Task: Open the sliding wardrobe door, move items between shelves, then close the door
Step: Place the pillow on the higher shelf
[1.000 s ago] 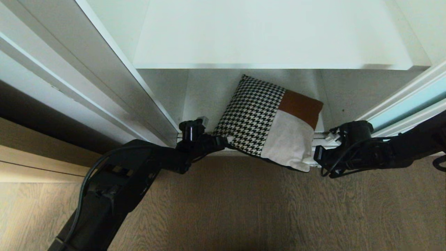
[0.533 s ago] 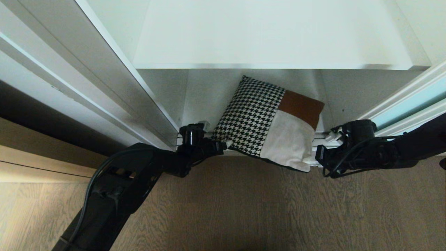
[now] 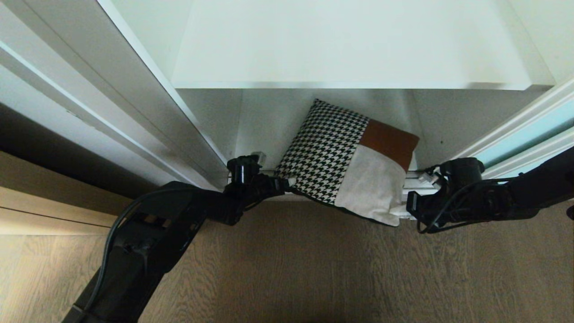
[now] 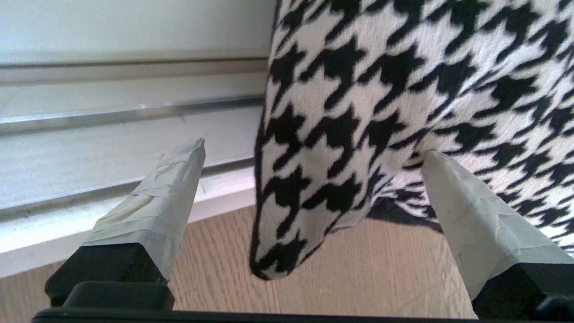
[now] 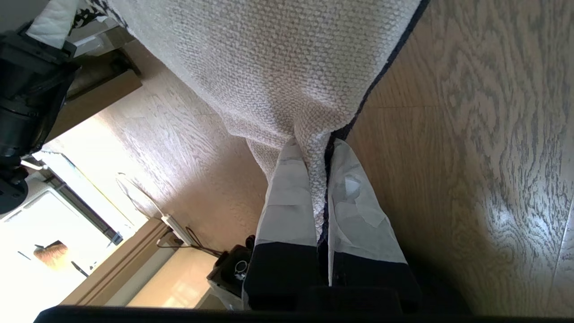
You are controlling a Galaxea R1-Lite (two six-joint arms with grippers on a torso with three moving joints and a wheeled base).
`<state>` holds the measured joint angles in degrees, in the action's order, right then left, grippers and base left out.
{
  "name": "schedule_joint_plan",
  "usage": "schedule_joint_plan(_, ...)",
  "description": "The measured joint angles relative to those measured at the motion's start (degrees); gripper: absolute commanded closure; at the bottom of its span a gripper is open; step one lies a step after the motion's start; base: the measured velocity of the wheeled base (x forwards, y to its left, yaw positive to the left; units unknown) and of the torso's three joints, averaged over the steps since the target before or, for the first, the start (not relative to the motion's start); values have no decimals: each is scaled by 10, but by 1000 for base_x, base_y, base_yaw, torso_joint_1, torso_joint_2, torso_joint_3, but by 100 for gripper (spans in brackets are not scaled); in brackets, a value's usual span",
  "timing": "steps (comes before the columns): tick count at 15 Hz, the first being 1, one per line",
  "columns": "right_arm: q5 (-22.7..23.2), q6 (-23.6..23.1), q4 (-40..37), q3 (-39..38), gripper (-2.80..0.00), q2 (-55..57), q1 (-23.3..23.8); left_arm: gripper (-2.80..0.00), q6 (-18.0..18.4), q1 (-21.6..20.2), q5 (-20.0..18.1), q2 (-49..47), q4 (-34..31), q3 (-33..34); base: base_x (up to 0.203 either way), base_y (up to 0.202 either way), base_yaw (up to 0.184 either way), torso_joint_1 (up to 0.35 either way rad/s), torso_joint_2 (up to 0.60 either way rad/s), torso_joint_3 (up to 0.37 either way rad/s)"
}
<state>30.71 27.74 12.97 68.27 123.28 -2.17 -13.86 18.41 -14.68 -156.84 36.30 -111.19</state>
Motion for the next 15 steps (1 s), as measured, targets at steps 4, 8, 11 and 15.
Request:
schedule_joint_plan(4, 0, -1, -1, 0, 0, -3, -1, -280, 0, 0, 0, 3, -4, 0, 0, 0, 0, 0, 0, 0)
schedule_joint_plan(8, 8, -2, 0, -4, 0, -3, -1, 0, 0, 1, -2, 4, -14, 0, 0, 0, 0, 0, 0, 0)
schedule_joint_plan(11, 15, -3, 1, -5, 0, -3, -1, 0, 0, 1, -5, 3, -12, -1, 0, 0, 0, 0, 0, 0)
schedule_joint_plan(15, 24, -4, 4, -9, 0, -4, -1, 0, 0, 2, -6, 2, -11, -1, 0, 0, 0, 0, 0, 0)
